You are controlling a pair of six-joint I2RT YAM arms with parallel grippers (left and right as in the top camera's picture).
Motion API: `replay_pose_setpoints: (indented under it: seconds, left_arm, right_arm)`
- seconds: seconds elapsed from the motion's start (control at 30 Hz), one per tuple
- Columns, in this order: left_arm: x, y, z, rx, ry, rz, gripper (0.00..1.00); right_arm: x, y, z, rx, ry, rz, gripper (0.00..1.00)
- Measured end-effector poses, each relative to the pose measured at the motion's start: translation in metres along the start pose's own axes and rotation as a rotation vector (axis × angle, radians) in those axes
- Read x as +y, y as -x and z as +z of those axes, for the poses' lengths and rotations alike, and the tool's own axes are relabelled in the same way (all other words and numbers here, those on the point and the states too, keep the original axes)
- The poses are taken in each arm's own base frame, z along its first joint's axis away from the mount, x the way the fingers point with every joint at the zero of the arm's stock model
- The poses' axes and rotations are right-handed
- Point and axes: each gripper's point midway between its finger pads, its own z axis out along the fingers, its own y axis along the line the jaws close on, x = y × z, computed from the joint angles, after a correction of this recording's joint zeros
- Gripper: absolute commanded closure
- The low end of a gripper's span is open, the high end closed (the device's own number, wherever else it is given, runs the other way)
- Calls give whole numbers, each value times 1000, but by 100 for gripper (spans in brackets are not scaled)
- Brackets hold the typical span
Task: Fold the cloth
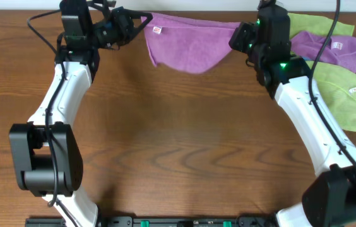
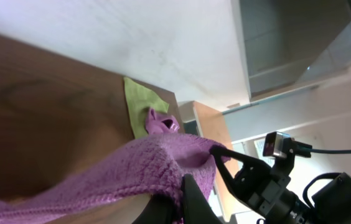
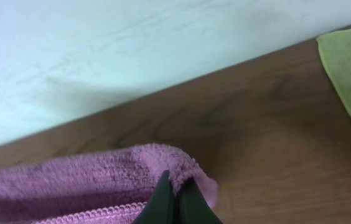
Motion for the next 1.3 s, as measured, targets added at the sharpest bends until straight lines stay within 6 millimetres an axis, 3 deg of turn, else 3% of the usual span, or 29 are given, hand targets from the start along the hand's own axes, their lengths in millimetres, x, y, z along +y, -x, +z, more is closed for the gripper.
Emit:
replay_pose_setpoints:
  seconds: [0.1, 0.2, 0.43, 0.67, 0.8, 0.93, 1.03, 1.3]
  left_arm:
    - [-4, -5, 0, 41, -8, -6, 94]
    - [11, -25, -3, 116, 35, -80, 94]
    - [57, -96, -26, 321, 227, -241, 94]
    - [78, -155, -61, 509, 398, -269, 94]
    - [87, -176, -80, 597, 485, -250, 94]
    - [98, -183, -90, 638, 540, -200, 94]
    - [113, -201, -98, 677, 570, -205, 94]
    - [145, -249, -119, 754, 639, -275, 94]
  right_arm:
    - [-2, -3, -5, 40, -21, -28, 98]
    - [-11, -17, -9, 110, -61, -51, 98]
    - [-34, -78, -27, 359, -170, -107, 99]
    - [-46, -128, -55, 574, -248, -157, 99]
    - [-43, -146, -61, 625, -252, -183, 99]
    - [-48, -173, -64, 684, -272, -192, 99]
    - [-62, -206, -68, 753, -314, -189, 99]
    - [-93, -247, -72, 806, -401, -164, 98]
